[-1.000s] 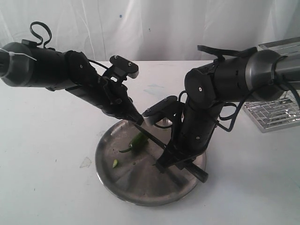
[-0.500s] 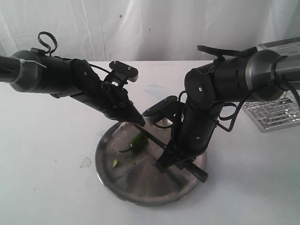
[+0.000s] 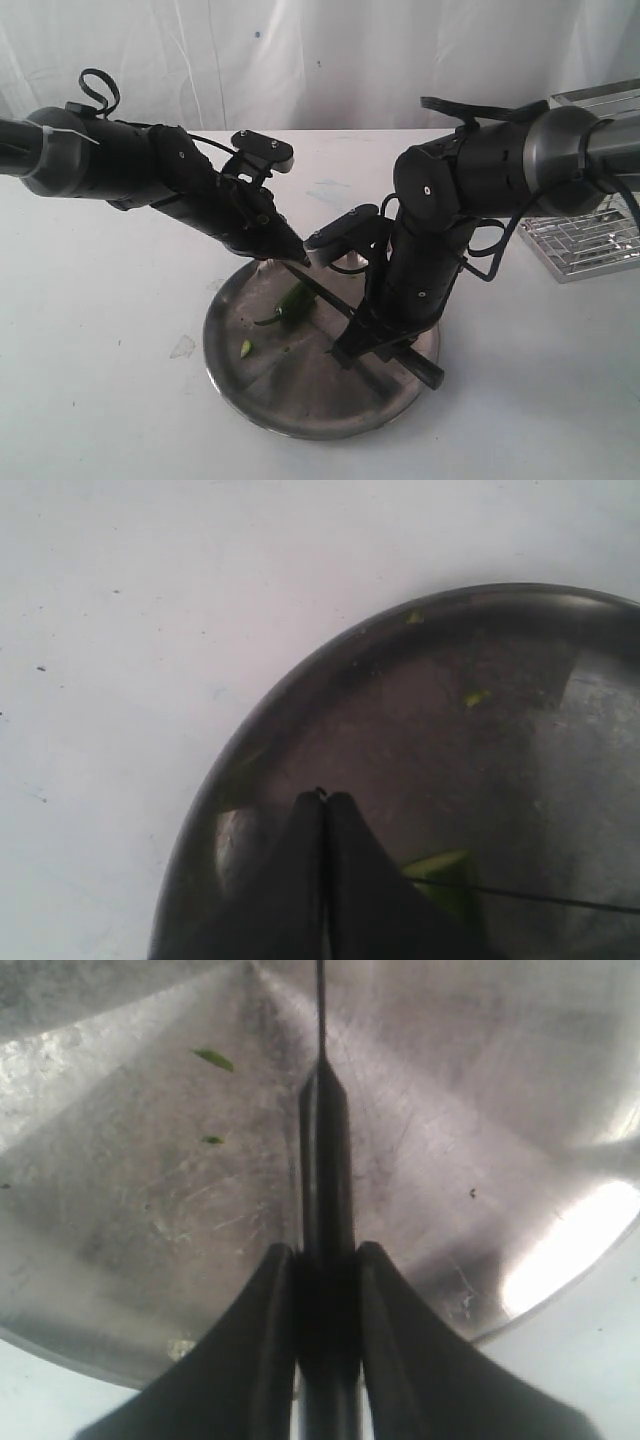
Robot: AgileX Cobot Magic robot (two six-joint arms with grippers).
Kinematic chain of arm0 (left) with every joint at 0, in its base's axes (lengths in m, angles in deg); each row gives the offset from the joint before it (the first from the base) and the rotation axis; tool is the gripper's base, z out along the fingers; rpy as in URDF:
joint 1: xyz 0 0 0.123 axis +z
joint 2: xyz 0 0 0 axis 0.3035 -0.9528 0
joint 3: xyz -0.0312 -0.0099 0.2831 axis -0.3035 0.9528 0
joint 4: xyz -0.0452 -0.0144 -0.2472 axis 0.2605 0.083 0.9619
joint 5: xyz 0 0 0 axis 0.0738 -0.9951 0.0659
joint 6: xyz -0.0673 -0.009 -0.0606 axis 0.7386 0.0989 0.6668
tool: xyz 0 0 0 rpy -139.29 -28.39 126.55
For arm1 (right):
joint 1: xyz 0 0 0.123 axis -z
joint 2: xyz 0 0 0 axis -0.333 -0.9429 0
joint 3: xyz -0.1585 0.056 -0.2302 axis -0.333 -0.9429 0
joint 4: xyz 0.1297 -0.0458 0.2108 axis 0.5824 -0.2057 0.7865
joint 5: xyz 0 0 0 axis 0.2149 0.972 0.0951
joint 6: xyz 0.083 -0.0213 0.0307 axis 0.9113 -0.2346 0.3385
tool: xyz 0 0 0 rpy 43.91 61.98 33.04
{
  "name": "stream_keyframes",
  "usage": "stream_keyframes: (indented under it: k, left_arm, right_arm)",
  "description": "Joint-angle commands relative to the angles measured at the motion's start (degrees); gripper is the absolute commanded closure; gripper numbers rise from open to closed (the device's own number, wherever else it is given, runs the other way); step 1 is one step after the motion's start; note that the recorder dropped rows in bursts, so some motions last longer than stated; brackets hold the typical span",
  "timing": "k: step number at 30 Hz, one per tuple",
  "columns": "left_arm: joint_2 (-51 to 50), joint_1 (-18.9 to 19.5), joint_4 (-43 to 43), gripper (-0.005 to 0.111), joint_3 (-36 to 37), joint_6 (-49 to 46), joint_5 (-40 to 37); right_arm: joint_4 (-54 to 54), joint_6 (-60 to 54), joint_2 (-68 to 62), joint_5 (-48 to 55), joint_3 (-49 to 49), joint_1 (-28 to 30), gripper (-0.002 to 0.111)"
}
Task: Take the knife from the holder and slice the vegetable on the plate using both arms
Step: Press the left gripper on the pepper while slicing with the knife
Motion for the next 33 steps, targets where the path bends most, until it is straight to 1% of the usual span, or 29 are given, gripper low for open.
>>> stream_keyframes:
  k: [1,9,21,24,30,33]
  left_arm:
    - [0.06,-0.15,1.18,0.107,0.41,0.28,-1.66]
    - [-0.02,-0.15,1.18,0.107,0.41,0.28,-2.79]
    - [-5.86,-0.15,0.94,0.107,0.41,-0.42,-2.96]
    - [-6.0,-0.15,0.23,0.107,0.41,-0.46,-2.84]
    - [-2.79,-0.05,-3.41,0.107,0.41,-0.46,-2.73]
    - [0.08,-0.05,-3.4,0.107,0.41,-0.46,-2.73]
  right_arm:
    - [-0.2,0.07,-0.13,-0.54,0.43,-0.04,0.108]
    - [-0.2,0.07,-0.13,-0.8,0.43,-0.04,0.108]
    - [-0.2,0.07,-0.13,-0.8,0.43,-0.04,0.108]
    - [-0.2,0.07,-0.13,-0.8,0.43,-0.04,0.108]
    - [-0.2,1.26,-0.13,-0.77,0.43,-0.04,0.108]
    - [-0.2,1.26,-0.13,-0.77,0.43,-0.04,0.108]
